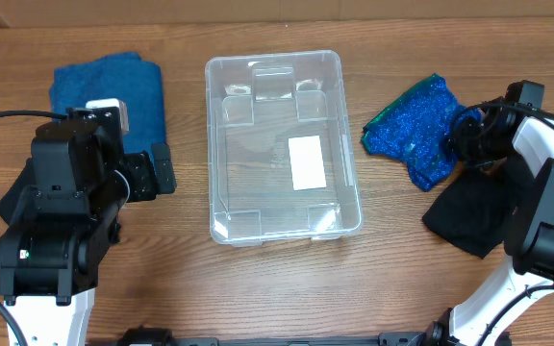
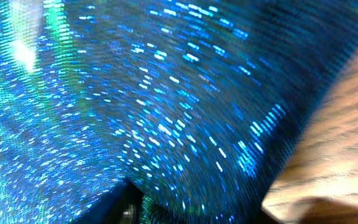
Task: Pack container
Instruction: 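Lift the sparkly cloth with the right gripper and drop it into the bin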
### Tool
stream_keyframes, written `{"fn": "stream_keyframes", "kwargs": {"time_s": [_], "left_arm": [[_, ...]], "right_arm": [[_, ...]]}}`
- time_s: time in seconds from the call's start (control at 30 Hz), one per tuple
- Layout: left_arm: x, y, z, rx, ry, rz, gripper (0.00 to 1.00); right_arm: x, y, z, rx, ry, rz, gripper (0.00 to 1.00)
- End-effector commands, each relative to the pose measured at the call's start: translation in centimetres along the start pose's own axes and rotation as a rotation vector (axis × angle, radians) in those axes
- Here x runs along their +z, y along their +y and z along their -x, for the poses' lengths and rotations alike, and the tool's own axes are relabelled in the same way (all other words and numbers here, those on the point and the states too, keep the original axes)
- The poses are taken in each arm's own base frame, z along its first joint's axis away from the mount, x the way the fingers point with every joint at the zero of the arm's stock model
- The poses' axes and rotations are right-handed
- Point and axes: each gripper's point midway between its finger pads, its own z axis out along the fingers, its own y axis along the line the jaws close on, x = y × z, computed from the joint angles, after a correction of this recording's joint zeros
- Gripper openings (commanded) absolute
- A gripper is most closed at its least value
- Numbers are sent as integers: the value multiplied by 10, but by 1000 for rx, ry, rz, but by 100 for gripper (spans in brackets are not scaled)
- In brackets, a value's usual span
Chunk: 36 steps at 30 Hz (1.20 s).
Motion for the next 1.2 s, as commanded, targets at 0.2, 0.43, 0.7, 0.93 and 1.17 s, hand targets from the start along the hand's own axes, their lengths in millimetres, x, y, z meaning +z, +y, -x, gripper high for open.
{"fn": "stream_keyframes", "kwargs": {"time_s": [0.2, 0.43, 0.7, 0.93, 1.17], "left_arm": [[-5, -5, 8, 23, -20, -18, 100], [-3, -5, 8, 23, -15, -18, 100], [1, -5, 7, 23, -3, -16, 100], [1, -5, 6, 23, 1, -16, 100], [1, -5, 6, 24, 2, -16, 100]], "right_arm": [[-131, 120, 21, -234, -199, 270, 4], [-276, 287, -77, -811, -450, 488, 4], [-158, 374, -189, -1251, -179, 575, 4], [-56, 379, -193, -1285, -50, 559, 4], [-96, 323, -79, -929, -461, -74, 100]]}}
